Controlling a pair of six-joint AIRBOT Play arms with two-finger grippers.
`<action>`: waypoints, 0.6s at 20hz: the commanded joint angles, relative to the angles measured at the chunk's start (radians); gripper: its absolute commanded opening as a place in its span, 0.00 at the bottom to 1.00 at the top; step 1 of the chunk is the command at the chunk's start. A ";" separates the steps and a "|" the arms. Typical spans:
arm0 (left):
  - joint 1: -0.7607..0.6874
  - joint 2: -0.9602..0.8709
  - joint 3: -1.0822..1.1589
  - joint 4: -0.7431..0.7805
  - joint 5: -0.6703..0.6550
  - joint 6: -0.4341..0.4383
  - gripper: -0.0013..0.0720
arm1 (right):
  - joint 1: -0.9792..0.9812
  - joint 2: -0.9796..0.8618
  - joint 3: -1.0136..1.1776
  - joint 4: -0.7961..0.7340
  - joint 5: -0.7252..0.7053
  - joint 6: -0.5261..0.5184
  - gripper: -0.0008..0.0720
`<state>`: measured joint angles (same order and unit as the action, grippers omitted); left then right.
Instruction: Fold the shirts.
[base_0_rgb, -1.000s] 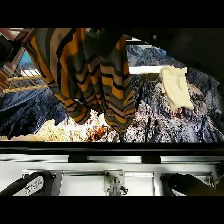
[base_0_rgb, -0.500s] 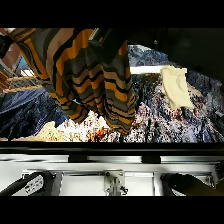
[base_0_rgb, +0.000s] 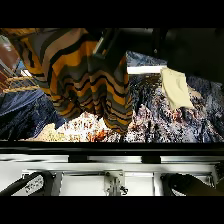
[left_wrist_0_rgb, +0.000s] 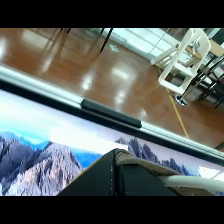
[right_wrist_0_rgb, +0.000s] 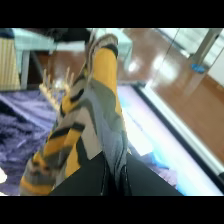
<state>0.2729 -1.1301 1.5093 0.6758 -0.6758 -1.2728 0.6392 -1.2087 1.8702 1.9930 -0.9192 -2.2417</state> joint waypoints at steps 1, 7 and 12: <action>-0.028 0.000 0.084 -0.007 -0.019 0.011 0.10 | 0.000 -0.017 0.000 -0.013 -0.079 0.016 0.10; -0.014 -0.002 0.114 0.261 -0.248 0.048 0.10 | 0.000 0.001 0.000 -0.113 0.009 0.023 0.10; 0.071 -0.001 0.114 0.352 -0.339 0.046 0.10 | 0.000 0.019 0.000 -0.192 0.006 0.051 0.10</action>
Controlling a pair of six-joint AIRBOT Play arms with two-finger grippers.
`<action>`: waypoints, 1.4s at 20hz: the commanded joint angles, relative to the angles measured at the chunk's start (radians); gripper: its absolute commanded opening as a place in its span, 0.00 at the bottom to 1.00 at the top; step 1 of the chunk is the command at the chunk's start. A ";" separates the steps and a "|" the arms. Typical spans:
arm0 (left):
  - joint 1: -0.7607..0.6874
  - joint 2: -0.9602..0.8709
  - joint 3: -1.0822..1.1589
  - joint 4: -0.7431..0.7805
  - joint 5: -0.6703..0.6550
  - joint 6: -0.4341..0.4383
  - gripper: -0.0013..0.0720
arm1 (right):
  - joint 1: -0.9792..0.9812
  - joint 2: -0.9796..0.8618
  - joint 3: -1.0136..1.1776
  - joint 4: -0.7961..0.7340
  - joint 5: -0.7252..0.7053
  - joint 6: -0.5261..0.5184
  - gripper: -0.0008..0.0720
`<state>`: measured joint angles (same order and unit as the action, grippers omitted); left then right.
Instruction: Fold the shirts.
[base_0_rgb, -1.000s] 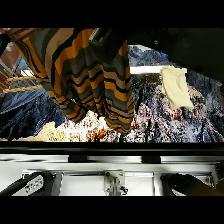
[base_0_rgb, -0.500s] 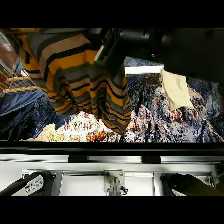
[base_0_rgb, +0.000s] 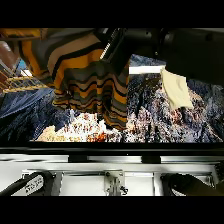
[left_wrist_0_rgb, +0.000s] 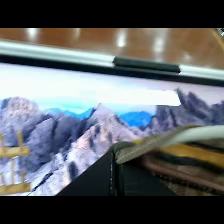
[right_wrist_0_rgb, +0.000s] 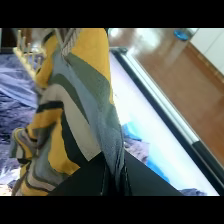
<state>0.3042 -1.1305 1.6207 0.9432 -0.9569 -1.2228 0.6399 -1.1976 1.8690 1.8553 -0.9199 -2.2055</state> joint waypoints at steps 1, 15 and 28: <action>0.040 -0.001 0.003 0.085 -0.058 -0.005 0.10 | -0.001 0.006 0.001 -0.054 0.007 0.015 0.10; -0.240 0.005 0.004 -0.525 0.093 0.173 0.10 | -0.001 -0.130 0.001 0.051 0.012 0.021 0.10; -0.337 0.054 0.014 -0.479 0.092 0.221 0.99 | -0.058 -0.078 0.002 -0.383 0.262 0.399 0.10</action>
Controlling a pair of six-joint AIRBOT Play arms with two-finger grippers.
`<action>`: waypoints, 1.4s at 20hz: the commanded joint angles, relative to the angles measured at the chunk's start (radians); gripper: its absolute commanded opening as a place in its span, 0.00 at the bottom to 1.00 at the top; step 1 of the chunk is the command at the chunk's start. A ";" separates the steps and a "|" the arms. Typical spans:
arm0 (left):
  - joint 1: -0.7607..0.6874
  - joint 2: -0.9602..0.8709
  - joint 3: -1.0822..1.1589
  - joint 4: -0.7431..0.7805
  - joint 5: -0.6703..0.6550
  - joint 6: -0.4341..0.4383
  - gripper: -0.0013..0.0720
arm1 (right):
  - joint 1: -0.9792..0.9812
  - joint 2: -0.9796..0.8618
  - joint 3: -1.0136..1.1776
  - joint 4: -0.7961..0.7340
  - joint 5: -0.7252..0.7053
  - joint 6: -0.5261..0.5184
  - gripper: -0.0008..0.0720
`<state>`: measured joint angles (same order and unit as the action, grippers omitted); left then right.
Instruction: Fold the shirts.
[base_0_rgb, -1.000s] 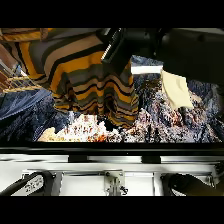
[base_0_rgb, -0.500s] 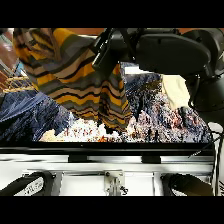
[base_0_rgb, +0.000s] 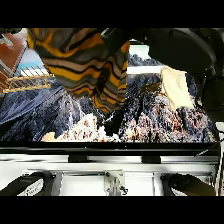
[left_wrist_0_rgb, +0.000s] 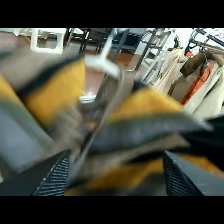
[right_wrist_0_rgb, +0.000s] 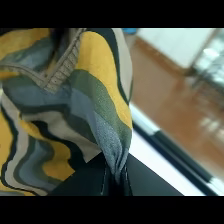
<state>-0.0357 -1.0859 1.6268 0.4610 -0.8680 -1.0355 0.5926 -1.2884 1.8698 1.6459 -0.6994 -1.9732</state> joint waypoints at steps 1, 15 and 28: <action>0.012 0.016 0.015 0.003 0.004 0.056 0.99 | -0.032 0.028 0.001 -0.269 0.030 0.269 0.10; 0.031 0.048 0.033 0.169 0.086 0.074 0.99 | -0.468 0.374 0.001 -0.784 -0.520 0.603 0.10; 0.031 0.049 0.033 0.176 0.097 0.074 0.99 | -0.900 0.350 0.001 -1.019 -0.391 0.729 0.10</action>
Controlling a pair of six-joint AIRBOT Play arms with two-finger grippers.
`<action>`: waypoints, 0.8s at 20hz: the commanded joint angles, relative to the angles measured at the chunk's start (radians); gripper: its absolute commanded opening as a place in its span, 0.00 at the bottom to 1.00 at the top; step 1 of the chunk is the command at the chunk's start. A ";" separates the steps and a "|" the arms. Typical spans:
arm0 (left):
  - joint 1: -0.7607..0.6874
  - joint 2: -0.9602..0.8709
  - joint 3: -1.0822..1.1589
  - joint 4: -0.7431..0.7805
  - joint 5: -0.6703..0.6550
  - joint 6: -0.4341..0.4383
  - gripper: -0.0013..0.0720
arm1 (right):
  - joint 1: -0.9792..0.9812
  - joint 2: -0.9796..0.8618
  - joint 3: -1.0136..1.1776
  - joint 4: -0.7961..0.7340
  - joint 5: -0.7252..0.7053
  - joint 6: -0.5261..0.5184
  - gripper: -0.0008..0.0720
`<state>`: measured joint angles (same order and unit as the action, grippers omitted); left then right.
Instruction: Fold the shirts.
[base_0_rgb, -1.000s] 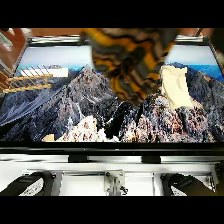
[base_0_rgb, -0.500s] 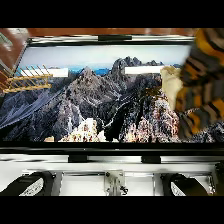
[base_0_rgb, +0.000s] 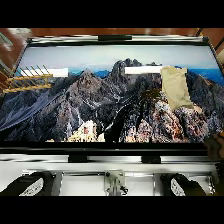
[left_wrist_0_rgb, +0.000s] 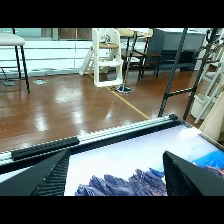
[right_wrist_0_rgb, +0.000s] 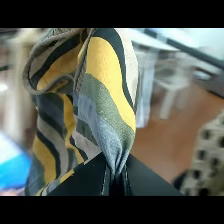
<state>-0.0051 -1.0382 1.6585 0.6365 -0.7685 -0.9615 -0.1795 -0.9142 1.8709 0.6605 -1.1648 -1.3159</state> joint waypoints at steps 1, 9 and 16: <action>0.000 0.001 0.001 0.001 -0.003 0.000 0.98 | -0.169 -0.037 0.000 -0.035 0.100 0.106 0.10; 0.000 0.001 0.001 0.023 -0.048 0.000 0.99 | -0.414 -0.101 0.000 -0.006 0.150 0.137 0.10; 0.000 0.002 0.001 0.023 -0.054 -0.001 0.99 | -0.703 -0.108 0.000 0.190 0.149 0.095 0.10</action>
<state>-0.0051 -1.0374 1.6585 0.6590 -0.8188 -0.9615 -0.7658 -1.0187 1.8709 0.7193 -0.9951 -1.1881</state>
